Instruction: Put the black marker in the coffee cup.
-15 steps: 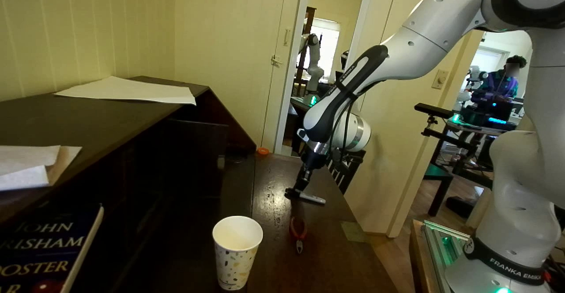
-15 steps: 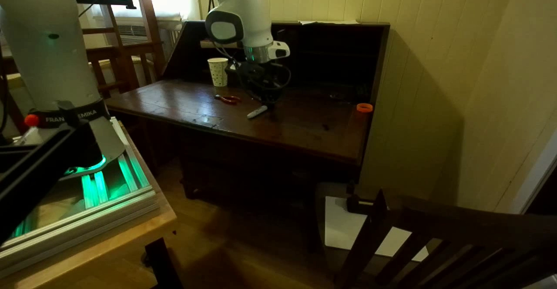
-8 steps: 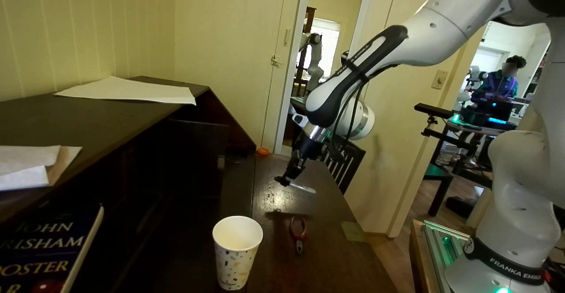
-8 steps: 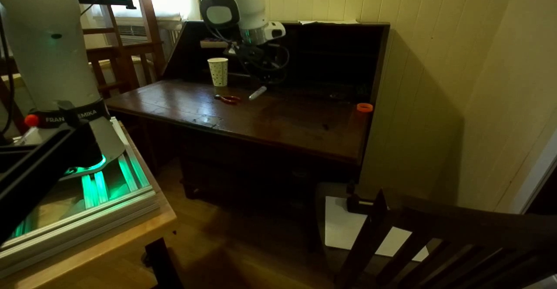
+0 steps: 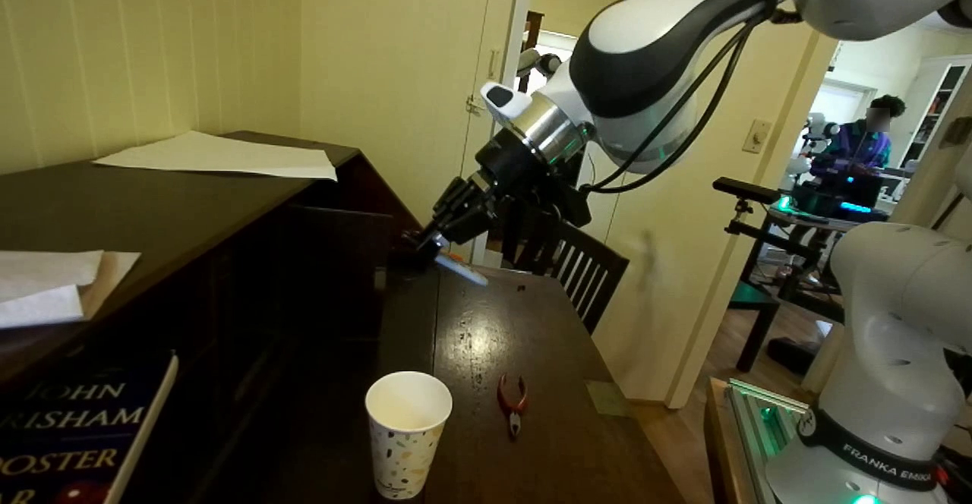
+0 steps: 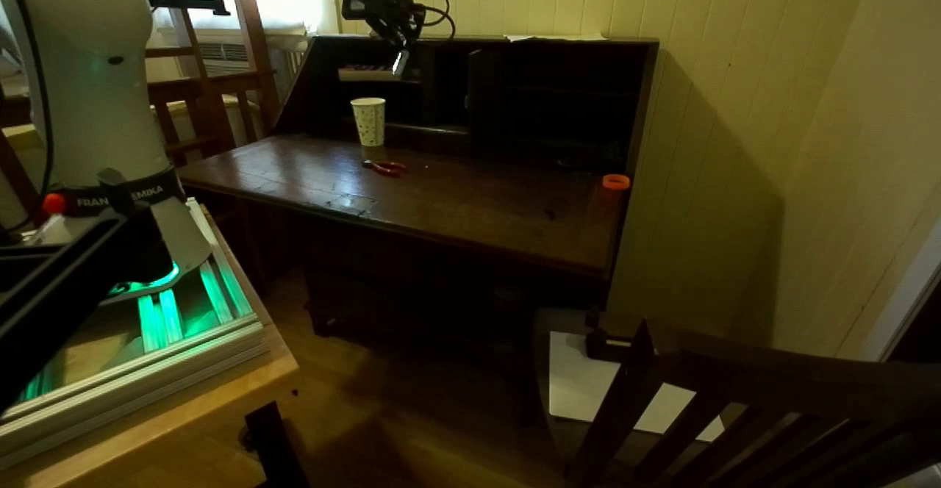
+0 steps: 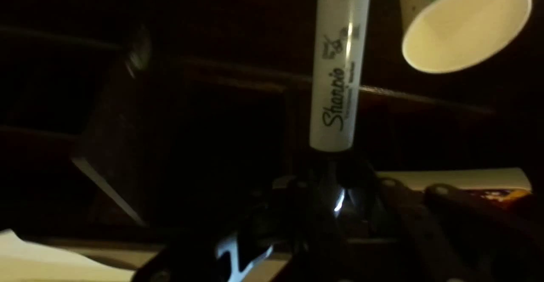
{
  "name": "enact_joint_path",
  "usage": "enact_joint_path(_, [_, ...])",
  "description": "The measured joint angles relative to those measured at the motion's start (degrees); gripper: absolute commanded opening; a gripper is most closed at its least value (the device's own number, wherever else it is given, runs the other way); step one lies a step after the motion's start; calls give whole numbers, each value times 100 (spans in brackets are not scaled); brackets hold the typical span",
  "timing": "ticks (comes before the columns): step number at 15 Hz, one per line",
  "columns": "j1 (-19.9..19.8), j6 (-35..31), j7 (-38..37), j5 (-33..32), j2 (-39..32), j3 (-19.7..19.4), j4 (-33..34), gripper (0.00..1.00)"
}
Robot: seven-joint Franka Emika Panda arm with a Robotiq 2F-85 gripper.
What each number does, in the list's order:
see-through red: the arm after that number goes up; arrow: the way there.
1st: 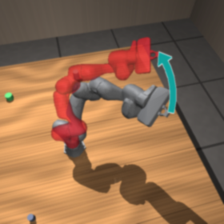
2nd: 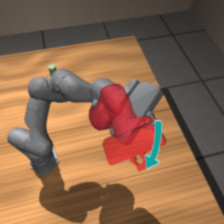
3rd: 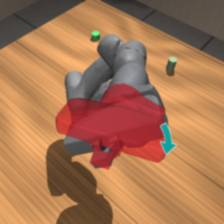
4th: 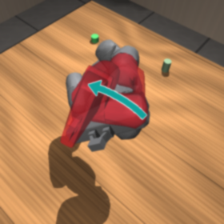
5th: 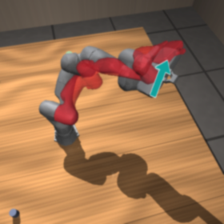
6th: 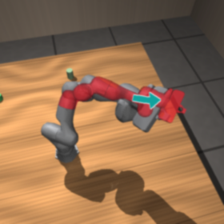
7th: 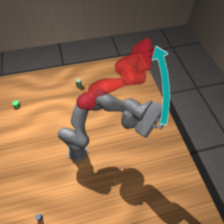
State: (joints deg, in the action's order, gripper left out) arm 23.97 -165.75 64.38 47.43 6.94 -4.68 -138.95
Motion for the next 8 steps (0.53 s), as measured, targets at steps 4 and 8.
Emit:
enact_joint_path(4, [603, 11, 1326, 857, -444, 58, 872, 6])
enact_joint_path(8, [764, 334, 2891, 2429, -1044, 113, 1887, 6])
